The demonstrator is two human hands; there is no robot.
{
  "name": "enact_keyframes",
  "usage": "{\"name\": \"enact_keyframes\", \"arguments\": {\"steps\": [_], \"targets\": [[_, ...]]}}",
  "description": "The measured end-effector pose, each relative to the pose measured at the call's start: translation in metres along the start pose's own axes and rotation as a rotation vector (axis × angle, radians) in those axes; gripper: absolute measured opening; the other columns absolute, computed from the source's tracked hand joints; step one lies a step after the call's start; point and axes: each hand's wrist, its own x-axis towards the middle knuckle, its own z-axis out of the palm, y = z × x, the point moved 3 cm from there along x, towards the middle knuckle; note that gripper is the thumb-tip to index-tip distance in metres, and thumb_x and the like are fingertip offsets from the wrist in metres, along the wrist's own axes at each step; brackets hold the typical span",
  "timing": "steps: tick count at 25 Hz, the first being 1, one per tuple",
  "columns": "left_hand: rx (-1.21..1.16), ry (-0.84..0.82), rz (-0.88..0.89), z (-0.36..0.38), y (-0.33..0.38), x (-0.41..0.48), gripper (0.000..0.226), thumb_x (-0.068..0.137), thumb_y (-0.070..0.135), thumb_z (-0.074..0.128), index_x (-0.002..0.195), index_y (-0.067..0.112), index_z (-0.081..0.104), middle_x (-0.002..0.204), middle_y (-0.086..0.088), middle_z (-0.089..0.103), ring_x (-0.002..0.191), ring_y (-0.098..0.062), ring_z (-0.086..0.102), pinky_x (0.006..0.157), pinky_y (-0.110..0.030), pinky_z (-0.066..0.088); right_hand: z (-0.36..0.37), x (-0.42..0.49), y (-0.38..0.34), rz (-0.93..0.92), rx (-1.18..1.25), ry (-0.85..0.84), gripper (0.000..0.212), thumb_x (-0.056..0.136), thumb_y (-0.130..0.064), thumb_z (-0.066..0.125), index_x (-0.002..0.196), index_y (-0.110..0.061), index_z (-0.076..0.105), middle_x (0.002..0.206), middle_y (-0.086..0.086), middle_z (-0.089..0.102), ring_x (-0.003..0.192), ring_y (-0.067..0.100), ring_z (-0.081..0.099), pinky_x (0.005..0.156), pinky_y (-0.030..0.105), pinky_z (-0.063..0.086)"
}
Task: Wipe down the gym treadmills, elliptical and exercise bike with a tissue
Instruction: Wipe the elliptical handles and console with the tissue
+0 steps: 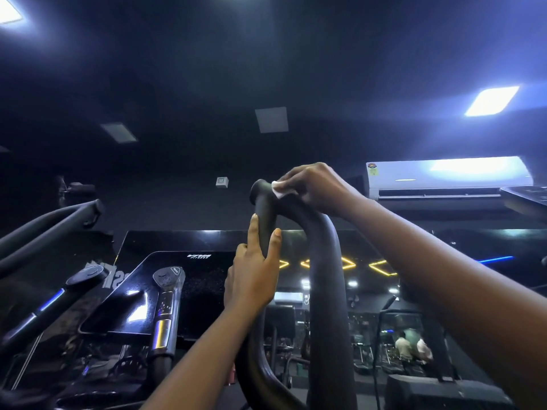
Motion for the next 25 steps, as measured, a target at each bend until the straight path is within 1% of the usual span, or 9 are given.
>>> {"name": "enact_keyframes", "arguments": {"steps": [4, 8, 11, 14, 17, 19, 21, 23, 25], "targets": [[0.004, 0.010, 0.015, 0.000, -0.001, 0.000, 0.061, 0.093, 0.063, 0.022, 0.148, 0.048, 0.001, 0.130, -0.007, 0.049, 0.114, -0.030, 0.051, 0.097, -0.043, 0.040, 0.017, 0.032, 0.000, 0.040, 0.097, -0.073, 0.023, 0.085, -0.005, 0.065, 0.105, -0.014, 0.072, 0.110, 0.003, 0.069, 0.106, 0.016, 0.061, 0.086, 0.015, 0.042], [0.014, 0.009, 0.019, 0.000, -0.001, 0.001, 0.061, 0.094, 0.062, 0.022, 0.148, 0.047, 0.001, 0.133, -0.007, 0.047, 0.113, -0.030, 0.052, 0.096, -0.043, 0.041, -0.004, -0.004, 0.017, 0.040, 0.111, -0.043, 0.024, 0.084, -0.005, 0.067, 0.106, -0.013, 0.072, 0.105, 0.003, 0.071, 0.099, 0.012, 0.064, 0.085, 0.021, 0.048], [0.008, 0.009, 0.012, 0.000, -0.001, 0.000, 0.060, 0.094, 0.061, 0.022, 0.149, 0.047, 0.002, 0.135, -0.008, 0.046, 0.117, -0.031, 0.050, 0.097, -0.042, 0.039, -0.016, -0.046, 0.019, 0.116, 0.187, 0.040, 0.023, 0.084, -0.003, 0.066, 0.105, -0.011, 0.072, 0.103, 0.002, 0.071, 0.095, -0.004, 0.059, 0.081, 0.003, 0.041], [0.014, -0.004, -0.019, 0.000, -0.001, 0.001, 0.060, 0.095, 0.060, 0.024, 0.149, 0.046, 0.001, 0.135, -0.010, 0.046, 0.120, -0.032, 0.047, 0.099, -0.042, 0.035, -0.016, -0.088, 0.007, 0.254, 0.266, 0.176, 0.022, 0.083, -0.008, 0.068, 0.104, -0.012, 0.072, 0.103, 0.001, 0.071, 0.096, -0.010, 0.054, 0.079, -0.003, 0.034], [0.029, -0.033, -0.018, 0.000, -0.004, -0.005, 0.061, 0.095, 0.060, 0.024, 0.148, 0.048, -0.001, 0.134, -0.009, 0.045, 0.119, -0.031, 0.047, 0.095, -0.040, 0.035, -0.007, -0.130, -0.017, 0.328, 0.268, 0.322, 0.026, 0.082, -0.007, 0.069, 0.107, -0.012, 0.071, 0.104, -0.001, 0.071, 0.098, -0.006, 0.057, 0.082, -0.001, 0.038], [0.019, -0.048, -0.005, -0.001, -0.009, -0.013, 0.060, 0.094, 0.061, 0.025, 0.147, 0.050, -0.002, 0.134, -0.009, 0.045, 0.118, -0.030, 0.048, 0.099, -0.041, 0.038, 0.001, -0.154, -0.034, 0.340, 0.259, 0.383, 0.030, 0.080, 0.001, 0.069, 0.108, -0.007, 0.069, 0.105, 0.001, 0.070, 0.095, 0.001, 0.062, 0.085, 0.002, 0.041], [0.004, -0.043, 0.004, -0.001, -0.013, -0.023, 0.059, 0.094, 0.060, 0.026, 0.147, 0.051, -0.001, 0.133, -0.008, 0.046, 0.115, -0.028, 0.050, 0.101, -0.046, 0.039, 0.008, -0.172, -0.050, 0.364, 0.242, 0.406, 0.033, 0.079, 0.007, 0.068, 0.110, -0.005, 0.068, 0.106, 0.003, 0.070, 0.095, 0.008, 0.065, 0.086, 0.002, 0.041], [-0.002, -0.023, 0.012, -0.002, -0.015, -0.033, 0.058, 0.095, 0.057, 0.026, 0.147, 0.050, 0.001, 0.132, -0.007, 0.045, 0.113, -0.026, 0.051, 0.100, -0.043, 0.039, 0.011, -0.188, -0.069, 0.381, 0.244, 0.413, 0.034, 0.079, 0.009, 0.066, 0.110, -0.005, 0.067, 0.106, 0.004, 0.070, 0.095, 0.007, 0.063, 0.086, 0.001, 0.040], [0.011, -0.011, 0.008, -0.004, -0.013, -0.043, 0.057, 0.097, 0.053, 0.026, 0.148, 0.048, 0.002, 0.133, -0.006, 0.044, 0.114, -0.024, 0.048, 0.099, -0.040, 0.035, 0.013, -0.208, -0.089, 0.383, 0.230, 0.386, 0.036, 0.078, 0.010, 0.067, 0.111, -0.005, 0.066, 0.106, 0.006, 0.069, 0.095, 0.005, 0.062, 0.086, 0.001, 0.041]]}}
